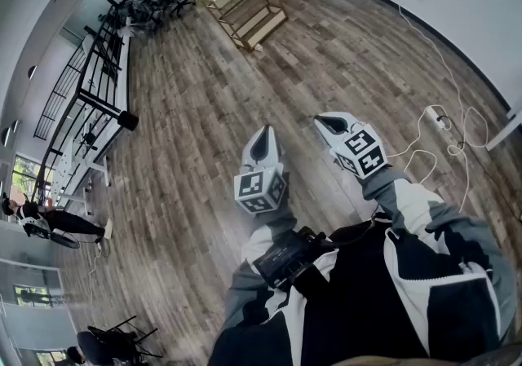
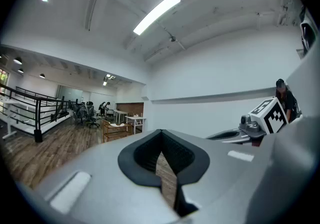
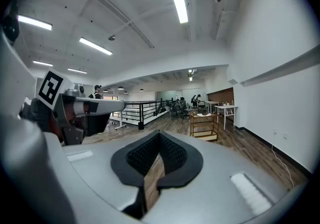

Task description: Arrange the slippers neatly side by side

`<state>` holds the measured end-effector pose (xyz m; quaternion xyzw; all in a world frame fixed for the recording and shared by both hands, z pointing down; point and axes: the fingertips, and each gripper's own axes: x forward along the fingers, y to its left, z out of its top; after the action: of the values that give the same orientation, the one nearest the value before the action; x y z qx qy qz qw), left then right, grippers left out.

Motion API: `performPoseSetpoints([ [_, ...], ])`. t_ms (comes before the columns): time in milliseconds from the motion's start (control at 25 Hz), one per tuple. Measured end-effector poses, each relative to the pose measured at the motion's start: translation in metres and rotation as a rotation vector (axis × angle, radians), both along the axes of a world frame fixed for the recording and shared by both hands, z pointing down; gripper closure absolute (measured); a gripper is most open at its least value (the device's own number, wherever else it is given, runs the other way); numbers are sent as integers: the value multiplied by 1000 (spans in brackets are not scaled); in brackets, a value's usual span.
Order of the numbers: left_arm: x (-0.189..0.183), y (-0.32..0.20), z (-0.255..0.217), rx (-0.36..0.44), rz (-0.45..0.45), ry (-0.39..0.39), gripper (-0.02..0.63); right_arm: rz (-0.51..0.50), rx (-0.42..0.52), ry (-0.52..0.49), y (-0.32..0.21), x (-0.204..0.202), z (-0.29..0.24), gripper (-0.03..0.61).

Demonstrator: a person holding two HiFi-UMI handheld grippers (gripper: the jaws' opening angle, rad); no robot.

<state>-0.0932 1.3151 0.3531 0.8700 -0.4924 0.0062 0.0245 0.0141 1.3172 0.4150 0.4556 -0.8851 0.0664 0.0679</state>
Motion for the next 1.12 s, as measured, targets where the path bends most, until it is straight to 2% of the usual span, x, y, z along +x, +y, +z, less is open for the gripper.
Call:
performPoseSetpoints([
  [440,0,1,5,-16,-6,7,606,3,-5,11,5,0,1,577],
  [800,8,4,6,-15,6,2,606,-5,-6,-22,6,3,-1,574],
  [1120,16,4,7,-19,-1,-18,606,-4,23,-15,3,9,-7,574],
])
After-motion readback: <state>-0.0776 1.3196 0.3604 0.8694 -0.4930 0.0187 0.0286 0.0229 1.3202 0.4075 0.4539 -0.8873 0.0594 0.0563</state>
